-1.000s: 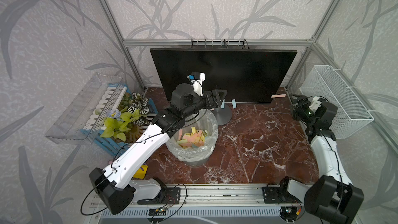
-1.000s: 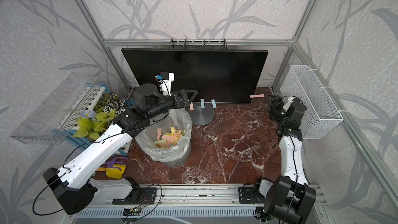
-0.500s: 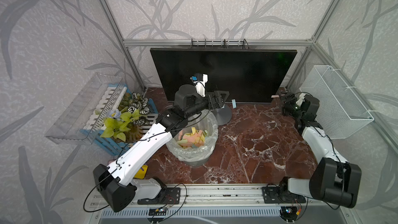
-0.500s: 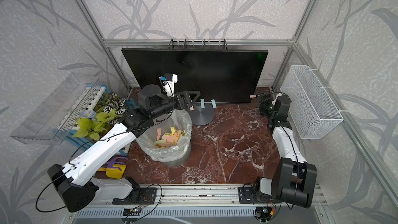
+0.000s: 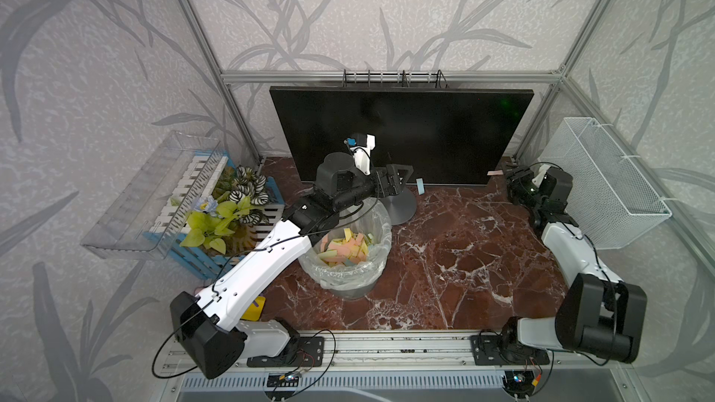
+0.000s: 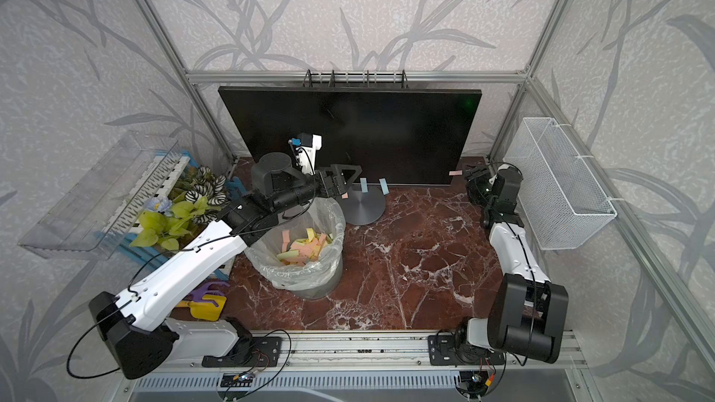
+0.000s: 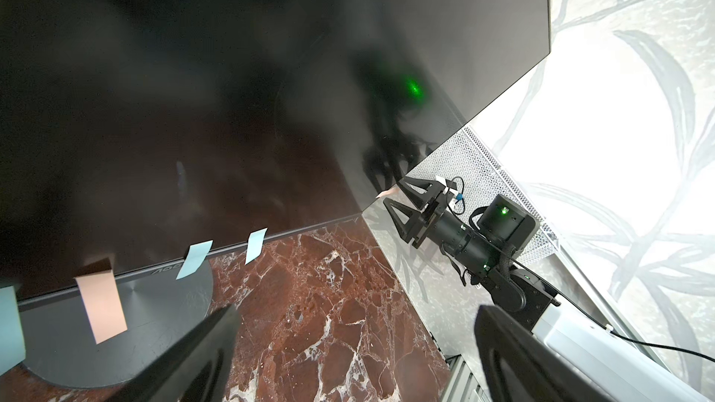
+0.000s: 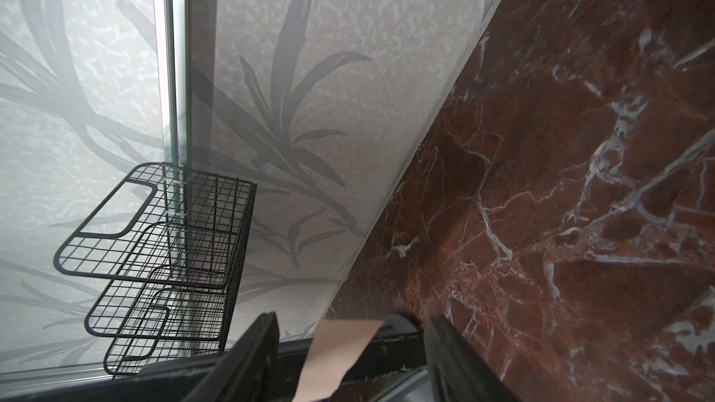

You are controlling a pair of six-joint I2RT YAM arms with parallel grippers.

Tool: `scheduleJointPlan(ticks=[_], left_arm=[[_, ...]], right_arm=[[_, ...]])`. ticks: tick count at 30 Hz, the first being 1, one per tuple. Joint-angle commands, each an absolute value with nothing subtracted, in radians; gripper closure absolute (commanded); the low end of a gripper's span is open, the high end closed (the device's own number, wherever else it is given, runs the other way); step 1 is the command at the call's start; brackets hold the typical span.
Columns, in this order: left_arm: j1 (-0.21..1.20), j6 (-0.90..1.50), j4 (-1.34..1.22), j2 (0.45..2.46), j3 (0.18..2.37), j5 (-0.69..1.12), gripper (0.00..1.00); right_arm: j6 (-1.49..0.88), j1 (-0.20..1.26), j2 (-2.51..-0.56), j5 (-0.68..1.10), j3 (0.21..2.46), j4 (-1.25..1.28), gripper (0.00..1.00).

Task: Remove the sticky note from the monitor
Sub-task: Tear off the sticky note from the monitor, then place the sticky note in the trash bin.

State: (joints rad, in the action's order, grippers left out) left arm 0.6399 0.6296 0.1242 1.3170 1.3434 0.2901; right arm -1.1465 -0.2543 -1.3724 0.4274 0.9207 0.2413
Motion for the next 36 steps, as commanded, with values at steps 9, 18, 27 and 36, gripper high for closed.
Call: scheduleJointPlan(ticks=[9,18,27,36], left_arm=[[0.643,0.642,0.094,1.316,1.330,0.304,0.00],[0.644,0.641,0.099,1.301,1.321,0.293,0.00],[0.643,0.632,0.118,1.265,1.300,0.257,0.00],[0.637,0.619,0.194,1.204,1.273,0.142,0.00]], right_arm=[[-1.130,-0.250,-1.352,0.438,0.934,0.272,0.79],[-1.124,-0.249,-1.335,0.454,0.932,0.251,1.00],[-1.067,-0.244,-1.065,0.458,0.864,0.000,1.00],[-0.975,-0.043,-0.792,0.468,0.925,-0.312,1.00]])
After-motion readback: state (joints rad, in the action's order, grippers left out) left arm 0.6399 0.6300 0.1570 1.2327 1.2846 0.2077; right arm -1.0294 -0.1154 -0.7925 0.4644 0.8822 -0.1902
